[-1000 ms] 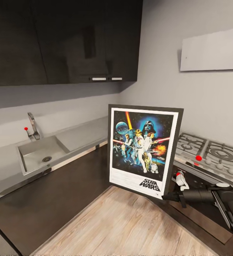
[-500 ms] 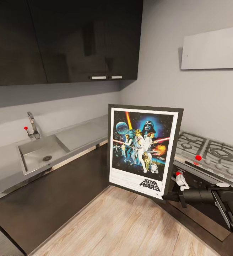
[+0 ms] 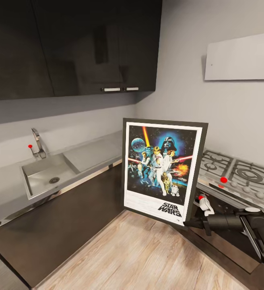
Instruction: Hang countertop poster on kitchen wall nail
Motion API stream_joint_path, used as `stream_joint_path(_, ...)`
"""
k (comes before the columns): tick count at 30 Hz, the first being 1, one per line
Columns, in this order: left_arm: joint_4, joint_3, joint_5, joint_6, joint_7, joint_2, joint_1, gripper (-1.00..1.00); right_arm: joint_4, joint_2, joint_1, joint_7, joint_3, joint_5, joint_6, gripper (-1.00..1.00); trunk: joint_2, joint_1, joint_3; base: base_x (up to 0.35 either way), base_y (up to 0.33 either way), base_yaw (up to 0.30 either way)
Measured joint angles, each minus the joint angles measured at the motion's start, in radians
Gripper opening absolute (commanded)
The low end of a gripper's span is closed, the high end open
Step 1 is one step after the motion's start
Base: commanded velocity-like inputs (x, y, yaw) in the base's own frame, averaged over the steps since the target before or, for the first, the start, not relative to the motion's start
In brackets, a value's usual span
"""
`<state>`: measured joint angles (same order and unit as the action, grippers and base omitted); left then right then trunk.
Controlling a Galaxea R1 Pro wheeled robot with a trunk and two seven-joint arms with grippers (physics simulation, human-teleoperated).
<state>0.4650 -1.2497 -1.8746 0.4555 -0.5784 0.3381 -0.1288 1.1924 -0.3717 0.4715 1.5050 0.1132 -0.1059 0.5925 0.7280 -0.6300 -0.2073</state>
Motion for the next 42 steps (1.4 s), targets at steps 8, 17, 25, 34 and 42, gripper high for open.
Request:
stream_joint_path(8, 0.000, 0.000, 0.000, 0.000, 0.000, 0.000, 0.000, 1.00, 0.000, 0.000, 0.000, 0.000, 0.000, 0.000, 0.000, -1.00, -0.056, 0.031, 0.025, 0.000, 0.000, 0.000)
stream_joint_path(17, 0.000, 0.011, 0.000, 0.000, 0.000, 0.000, 0.000, 1.00, 0.000, 0.000, 0.000, 0.000, 0.000, 0.001, 0.000, -1.00, -0.119, 0.065, 0.053, 0.000, 0.000, 0.000)
stream_joint_path(25, 0.000, 0.023, 0.000, 0.000, 0.000, 0.000, 0.000, 1.00, 0.000, 0.000, 0.000, 0.000, -0.001, 0.000, 0.000, -1.00, -0.175, 0.096, 0.079, 0.000, 0.000, 0.000)
stream_joint_path(34, 0.000, 0.025, 0.000, 0.000, 0.000, 0.000, 0.000, 1.00, 0.000, 0.000, 0.000, 0.001, -0.001, 0.000, 0.000, -1.00, -0.239, 0.131, 0.107, 0.000, 0.000, 0.000)
stream_joint_path(42, 0.000, 0.026, 0.000, 0.000, 0.000, 0.000, 0.000, 1.00, 0.000, 0.000, 0.000, 0.000, -0.001, 0.000, 0.000, -1.00, -0.295, 0.161, 0.132, 0.000, 0.000, 0.000)
